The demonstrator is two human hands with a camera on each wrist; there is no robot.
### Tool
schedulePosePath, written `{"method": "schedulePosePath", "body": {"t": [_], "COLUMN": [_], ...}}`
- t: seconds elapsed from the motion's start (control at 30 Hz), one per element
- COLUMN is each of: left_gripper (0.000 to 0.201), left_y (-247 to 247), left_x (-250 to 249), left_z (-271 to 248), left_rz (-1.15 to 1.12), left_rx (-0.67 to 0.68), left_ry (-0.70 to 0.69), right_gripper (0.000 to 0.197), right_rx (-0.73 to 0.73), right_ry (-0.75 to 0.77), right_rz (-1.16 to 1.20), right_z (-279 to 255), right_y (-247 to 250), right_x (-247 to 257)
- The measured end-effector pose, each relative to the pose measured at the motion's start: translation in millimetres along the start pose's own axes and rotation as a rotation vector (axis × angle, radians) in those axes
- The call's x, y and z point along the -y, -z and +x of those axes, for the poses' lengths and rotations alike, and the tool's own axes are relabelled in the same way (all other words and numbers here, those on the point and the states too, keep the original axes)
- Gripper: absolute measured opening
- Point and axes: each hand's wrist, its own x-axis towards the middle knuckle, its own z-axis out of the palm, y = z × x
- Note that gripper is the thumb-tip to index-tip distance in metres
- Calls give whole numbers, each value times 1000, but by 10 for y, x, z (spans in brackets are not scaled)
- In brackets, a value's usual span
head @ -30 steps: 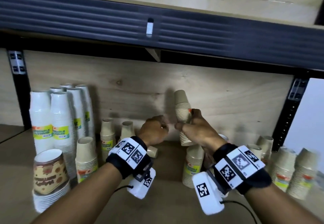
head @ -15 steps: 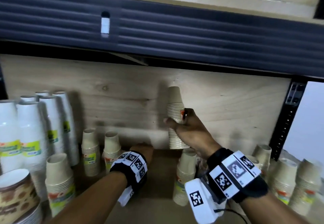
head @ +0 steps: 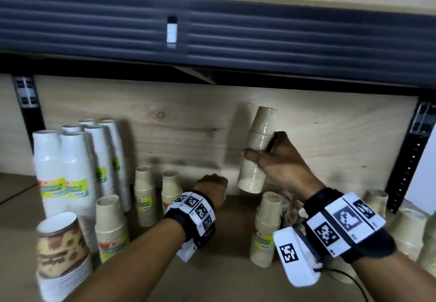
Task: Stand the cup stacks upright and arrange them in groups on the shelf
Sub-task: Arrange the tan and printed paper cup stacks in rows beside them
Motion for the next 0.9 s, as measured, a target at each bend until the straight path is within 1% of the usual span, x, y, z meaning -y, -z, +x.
{"method": "schedulePosePath", "body": {"t": [0.13, 0.23, 0.33, 0.4, 0.5, 0.7, 0.9], "left_gripper": [42, 41, 45, 46, 52, 50, 51], "left_y": [349, 515, 598, 605, 560, 500, 481], "left_x": [99, 214, 301, 367, 451, 497, 479], "left_z": [-142, -227, -350, -420, -475, -490, -486], "left_rz": [-182, -186, -194, -202, -287, -304, -328], "left_rx": [-58, -71, -70, -57, -11, -4, -35], "left_ry": [45, 43, 45, 30, 75, 91, 114], "right_gripper": [60, 62, 61, 62, 61, 68, 75], "right_rx": [-21, -1, 50, 94, 152, 235, 329], "right_ry": [26, 54, 13, -22, -55, -111, -163], "right_rz": [-93, -189, -220, -245, -345, -419, -440], "right_z": [-103, -200, -314, -395, -510, -737, -852], "right_y": [6, -48, -171, -293, -462, -664, -738], "right_x": [155, 235, 256, 242, 188, -30, -187]}}
